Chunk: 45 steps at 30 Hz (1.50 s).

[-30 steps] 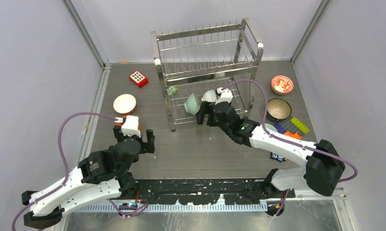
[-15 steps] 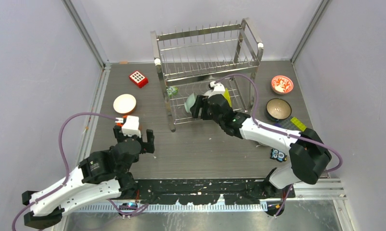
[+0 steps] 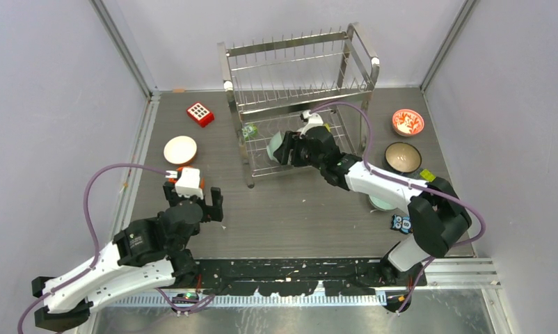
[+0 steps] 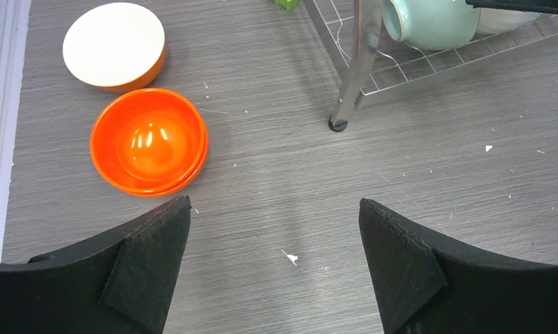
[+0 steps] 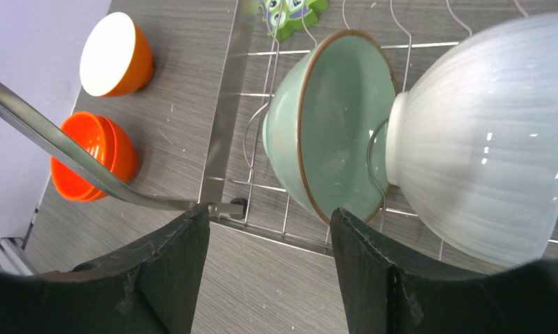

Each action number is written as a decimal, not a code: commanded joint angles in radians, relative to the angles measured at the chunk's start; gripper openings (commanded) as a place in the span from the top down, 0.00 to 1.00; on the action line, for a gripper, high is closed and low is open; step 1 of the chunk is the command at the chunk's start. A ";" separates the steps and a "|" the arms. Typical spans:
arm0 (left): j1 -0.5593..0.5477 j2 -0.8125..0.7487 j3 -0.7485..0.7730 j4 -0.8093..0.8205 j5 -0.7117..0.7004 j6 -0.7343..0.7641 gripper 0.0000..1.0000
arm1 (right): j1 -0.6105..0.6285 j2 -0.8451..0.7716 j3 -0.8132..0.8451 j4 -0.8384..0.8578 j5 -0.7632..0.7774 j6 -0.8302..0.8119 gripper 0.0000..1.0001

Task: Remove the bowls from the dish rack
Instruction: Pick up the bowl from the dish rack.

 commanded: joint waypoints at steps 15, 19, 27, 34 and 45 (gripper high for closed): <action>0.000 0.037 0.001 0.040 -0.003 0.003 0.08 | -0.032 0.123 0.135 -0.032 -0.124 -0.035 0.41; 0.001 0.033 0.002 0.041 0.005 0.004 0.08 | -0.033 0.110 0.123 -0.032 -0.106 -0.034 0.41; 0.000 0.025 -0.002 0.052 0.009 0.011 0.08 | -0.031 0.069 0.062 0.022 -0.084 -0.002 0.42; 0.001 0.017 -0.002 0.046 0.007 0.006 0.08 | -0.032 0.089 0.069 0.035 -0.105 -0.008 0.49; 0.000 0.026 0.001 0.039 0.003 0.003 0.08 | -0.032 0.082 0.032 0.152 -0.101 -0.007 0.48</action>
